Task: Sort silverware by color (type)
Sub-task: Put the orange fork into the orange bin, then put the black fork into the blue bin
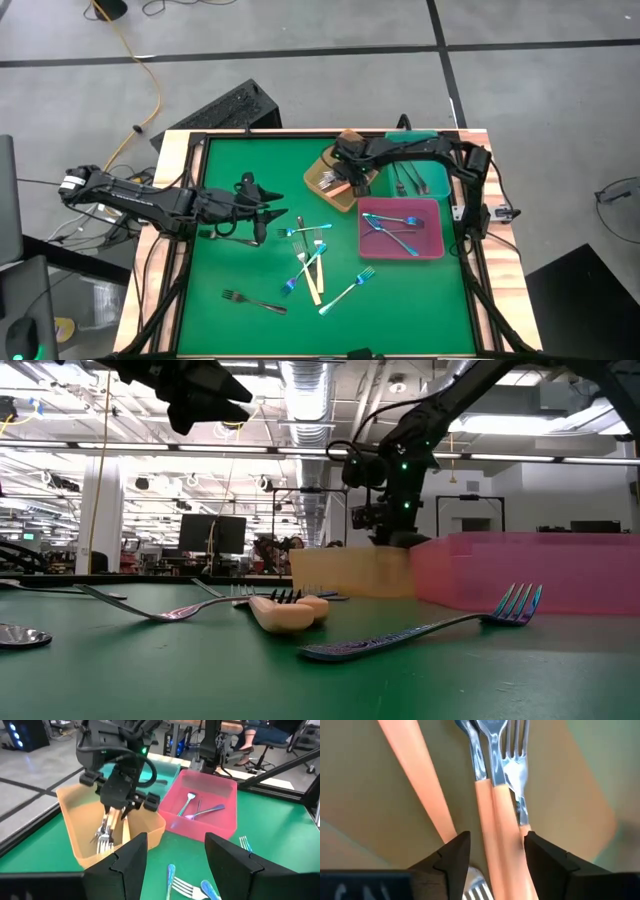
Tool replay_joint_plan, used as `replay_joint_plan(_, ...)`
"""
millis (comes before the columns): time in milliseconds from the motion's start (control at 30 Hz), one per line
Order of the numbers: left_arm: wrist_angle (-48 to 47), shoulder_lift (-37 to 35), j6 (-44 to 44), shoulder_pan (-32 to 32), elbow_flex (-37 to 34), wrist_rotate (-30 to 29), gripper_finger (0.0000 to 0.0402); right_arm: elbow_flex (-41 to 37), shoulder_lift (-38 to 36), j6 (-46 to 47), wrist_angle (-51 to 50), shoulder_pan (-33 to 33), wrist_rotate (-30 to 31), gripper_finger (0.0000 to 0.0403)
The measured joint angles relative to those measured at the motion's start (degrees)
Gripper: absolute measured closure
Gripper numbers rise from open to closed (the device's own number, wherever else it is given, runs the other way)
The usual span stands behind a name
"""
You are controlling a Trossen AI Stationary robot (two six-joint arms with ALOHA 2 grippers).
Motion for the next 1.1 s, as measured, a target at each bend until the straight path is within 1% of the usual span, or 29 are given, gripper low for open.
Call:
replay_joint_plan(167, -2.09, 0.0, -1.47, 0.0, 0.0, -0.06, 0.0219, 6.29, 0.06, 1.32, -6.94, 0.51, 1.18, 0.0184)
replay_joint_plan(267, -3.51, -0.01, -1.94, 0.0, 0.0, -0.07, 0.0219, 11.43, 0.06, 2.72, -13.13, 0.77, 1.19, 0.018)
replay_joint_plan(333, -4.49, 0.0, -1.93, 0.0, 0.0, 0.05, 0.0219, 15.13, 0.04, 3.18, -17.64, 1.15, 1.03, 0.0179)
replay_joint_plan(500, -6.77, 0.0, -0.69, -0.01, 0.0, 3.44, 0.0219, 25.16, 0.01, 4.35, -29.9, 2.93, 0.89, 0.018)
replay_joint_plan(633, -9.1, 0.0, -1.38, -0.02, 0.0, 2.74, 0.0219, 33.31, -0.02, 6.5, -39.66, 4.68, 0.54, 0.018)
replay_joint_plan(800, -9.63, 0.0, -1.62, 0.0, 0.0, 2.51, 0.0219, 43.34, -0.1, 8.37, -48.91, 6.91, 0.53, 0.018)
replay_joint_plan(967, -9.79, 0.0, -1.75, -0.02, 0.0, 2.78, 0.0219, 52.63, -0.66, 11.82, -54.45, 8.7, 0.36, 0.018)
replay_joint_plan(1100, -14.6, 0.0, -3.04, 0.0, 0.0, 5.37, 0.0219, 53.55, -5.02, 13.64, -54.55, 9.76, -2.24, 0.018)
